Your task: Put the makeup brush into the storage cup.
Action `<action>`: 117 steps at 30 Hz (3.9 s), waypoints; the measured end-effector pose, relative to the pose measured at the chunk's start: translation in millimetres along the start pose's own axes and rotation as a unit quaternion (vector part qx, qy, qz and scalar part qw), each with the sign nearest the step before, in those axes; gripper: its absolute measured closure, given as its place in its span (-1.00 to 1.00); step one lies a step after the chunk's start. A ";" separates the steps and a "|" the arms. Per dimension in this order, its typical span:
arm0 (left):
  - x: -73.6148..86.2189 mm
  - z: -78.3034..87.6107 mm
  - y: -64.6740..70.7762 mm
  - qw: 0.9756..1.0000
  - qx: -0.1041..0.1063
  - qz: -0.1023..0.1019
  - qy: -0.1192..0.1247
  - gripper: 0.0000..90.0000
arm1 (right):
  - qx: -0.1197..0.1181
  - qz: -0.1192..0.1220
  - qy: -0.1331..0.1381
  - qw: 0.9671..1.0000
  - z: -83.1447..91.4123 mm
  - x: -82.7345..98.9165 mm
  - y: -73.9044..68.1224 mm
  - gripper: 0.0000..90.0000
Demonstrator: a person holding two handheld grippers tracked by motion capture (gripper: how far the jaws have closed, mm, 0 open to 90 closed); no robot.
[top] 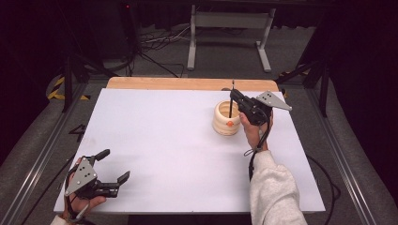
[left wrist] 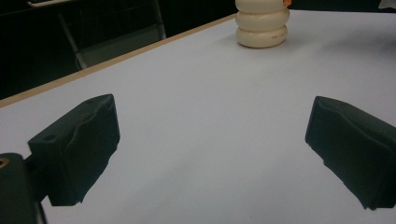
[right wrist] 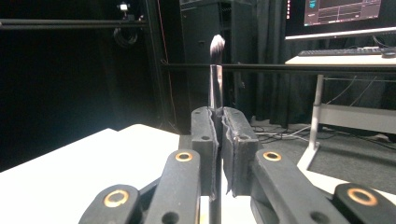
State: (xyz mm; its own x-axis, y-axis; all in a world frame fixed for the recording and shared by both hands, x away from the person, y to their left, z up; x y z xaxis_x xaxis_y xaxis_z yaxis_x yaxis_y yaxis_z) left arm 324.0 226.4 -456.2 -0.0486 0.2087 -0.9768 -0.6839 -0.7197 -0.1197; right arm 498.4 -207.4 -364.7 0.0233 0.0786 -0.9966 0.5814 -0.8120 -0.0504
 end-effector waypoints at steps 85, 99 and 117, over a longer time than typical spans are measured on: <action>2.2 -4.9 1.0 1.000 0.002 -0.004 -0.016 -0.90 | 0.025 0.059 -0.031 0.997 18.9 2.2 -6.0 -0.22; 2.9 -5.1 1.6 1.000 0.001 0.000 -0.019 -0.90 | 0.062 0.089 -0.027 0.994 20.9 -2.9 -5.5 -0.65; 3.0 -5.2 1.6 1.000 -0.001 0.000 -0.019 -0.90 | 0.059 0.115 -0.041 0.991 18.9 -3.9 -10.8 -0.93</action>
State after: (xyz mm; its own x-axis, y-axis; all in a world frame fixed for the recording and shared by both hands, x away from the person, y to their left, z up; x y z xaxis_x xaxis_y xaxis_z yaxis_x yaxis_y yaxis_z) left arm 326.6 222.5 -460.2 -0.0753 0.2332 -0.9695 -0.6819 -0.7214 -0.1206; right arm 476.7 -209.9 -361.5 0.0750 -0.1589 -0.9844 0.4700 -0.8650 0.1755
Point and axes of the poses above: each handheld gripper's, and its own axes: z roughly backward along the jaws, x roughly out of its underside, y roughly to its right, the point moved 5 cm from there along -z, roughly forward along the jaws, and after that the axes turned 6 degrees about y, right-handed, at the moved point
